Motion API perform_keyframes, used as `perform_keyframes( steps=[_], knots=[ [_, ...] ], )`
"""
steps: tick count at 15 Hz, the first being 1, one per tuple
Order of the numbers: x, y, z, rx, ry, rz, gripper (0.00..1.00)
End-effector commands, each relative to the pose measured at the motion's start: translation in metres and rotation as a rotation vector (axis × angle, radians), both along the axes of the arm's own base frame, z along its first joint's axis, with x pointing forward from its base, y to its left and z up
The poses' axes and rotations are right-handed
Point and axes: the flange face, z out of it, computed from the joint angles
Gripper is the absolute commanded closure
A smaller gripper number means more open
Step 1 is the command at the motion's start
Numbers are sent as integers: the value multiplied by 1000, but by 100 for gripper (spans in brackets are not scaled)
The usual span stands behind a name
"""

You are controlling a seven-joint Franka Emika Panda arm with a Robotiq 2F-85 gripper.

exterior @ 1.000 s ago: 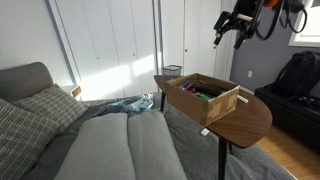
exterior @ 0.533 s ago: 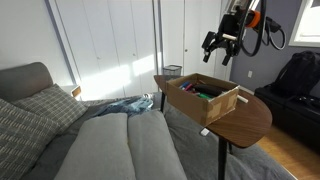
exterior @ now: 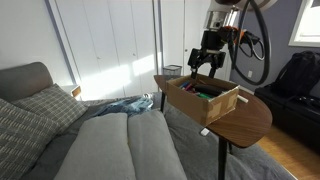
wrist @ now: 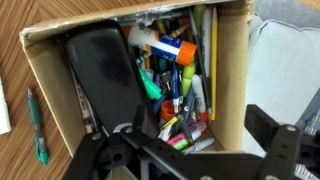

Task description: Remove the glasses pouch from the cardboard box and place it on the table

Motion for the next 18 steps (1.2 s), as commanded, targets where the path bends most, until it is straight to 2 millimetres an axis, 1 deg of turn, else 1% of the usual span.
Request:
perform_keyframes(
  steps=[1,4,7,11,14,18],
  knots=[
    [8,-10,-4,-107,20,14,0],
    [12,-21,-18,-192,53,25,0],
    [13,-28,-30,-203,60,35,0],
    [17,-28,-52,-169,42,49,0],
    [17,-35,-58,-177,49,50,0],
    [20,-30,-72,-170,61,79,0]
  ],
)
